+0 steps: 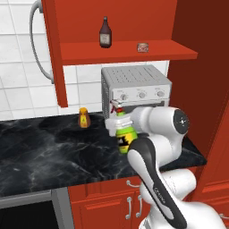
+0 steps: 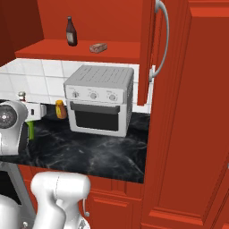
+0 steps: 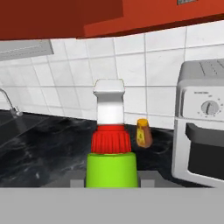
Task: Pick the bar soap and spray from the cabinet and place them on the counter.
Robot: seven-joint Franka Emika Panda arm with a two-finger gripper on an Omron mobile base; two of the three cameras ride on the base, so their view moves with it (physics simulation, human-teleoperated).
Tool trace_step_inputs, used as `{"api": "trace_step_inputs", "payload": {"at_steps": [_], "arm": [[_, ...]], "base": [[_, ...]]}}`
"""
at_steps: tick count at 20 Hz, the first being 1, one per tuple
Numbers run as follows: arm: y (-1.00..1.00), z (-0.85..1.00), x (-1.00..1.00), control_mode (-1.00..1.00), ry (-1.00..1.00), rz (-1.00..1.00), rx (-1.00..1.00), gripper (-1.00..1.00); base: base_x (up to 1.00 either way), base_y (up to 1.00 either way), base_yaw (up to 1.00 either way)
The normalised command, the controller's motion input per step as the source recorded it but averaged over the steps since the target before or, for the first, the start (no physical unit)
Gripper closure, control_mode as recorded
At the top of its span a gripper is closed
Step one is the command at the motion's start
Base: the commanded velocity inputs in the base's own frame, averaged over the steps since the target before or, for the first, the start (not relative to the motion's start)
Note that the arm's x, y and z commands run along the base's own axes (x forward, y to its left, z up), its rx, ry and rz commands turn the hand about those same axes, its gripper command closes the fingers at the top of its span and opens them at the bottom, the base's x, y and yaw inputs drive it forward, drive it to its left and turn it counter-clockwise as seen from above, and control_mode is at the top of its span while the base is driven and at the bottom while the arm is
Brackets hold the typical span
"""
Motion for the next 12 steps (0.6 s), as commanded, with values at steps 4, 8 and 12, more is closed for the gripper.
{"api": "trace_step_inputs", "payload": {"at_steps": [4, 8, 12], "arm": [[0.20, -0.35, 0.24, -1.00, -0.15, 0.05, 0.05, 1.00], [0.09, -0.21, 0.07, -1.00, -0.08, 0.04, 0.06, 1.00], [0.12, -0.28, 0.16, -1.00, -0.12, 0.04, 0.07, 1.00]], "base": [[0.00, 0.00, 0.00], [0.00, 0.00, 0.00], [0.00, 0.00, 0.00]]}}
